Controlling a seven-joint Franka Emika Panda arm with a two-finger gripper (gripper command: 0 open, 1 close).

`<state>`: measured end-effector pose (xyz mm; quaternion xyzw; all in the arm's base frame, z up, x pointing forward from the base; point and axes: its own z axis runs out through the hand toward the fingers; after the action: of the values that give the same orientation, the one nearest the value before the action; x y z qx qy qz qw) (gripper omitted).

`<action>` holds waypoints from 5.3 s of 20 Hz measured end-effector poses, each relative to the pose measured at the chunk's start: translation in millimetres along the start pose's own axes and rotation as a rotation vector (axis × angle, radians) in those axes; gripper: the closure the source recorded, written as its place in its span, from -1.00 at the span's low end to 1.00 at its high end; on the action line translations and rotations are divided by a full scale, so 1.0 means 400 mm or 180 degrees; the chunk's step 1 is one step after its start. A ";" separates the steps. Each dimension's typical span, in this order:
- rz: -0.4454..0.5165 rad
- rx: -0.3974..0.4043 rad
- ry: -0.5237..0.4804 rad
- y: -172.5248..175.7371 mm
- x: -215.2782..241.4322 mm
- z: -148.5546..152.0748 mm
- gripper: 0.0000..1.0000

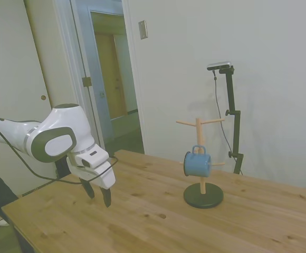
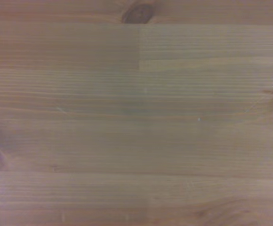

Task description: Unload the mug

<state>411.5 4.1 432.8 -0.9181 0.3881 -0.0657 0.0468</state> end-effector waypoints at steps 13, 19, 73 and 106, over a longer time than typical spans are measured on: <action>0.0608 0.0050 0.0853 -0.072 0.182 -0.040 -1.00; 0.0784 0.0016 0.1273 -0.182 0.337 -0.006 -1.00; 0.1663 -0.0385 0.2924 -0.061 0.596 0.043 1.00; 0.1636 -0.0298 0.2933 -0.076 0.592 0.027 1.00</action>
<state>598.3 -144.5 446.2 -0.6703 0.5835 -0.4313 -0.1551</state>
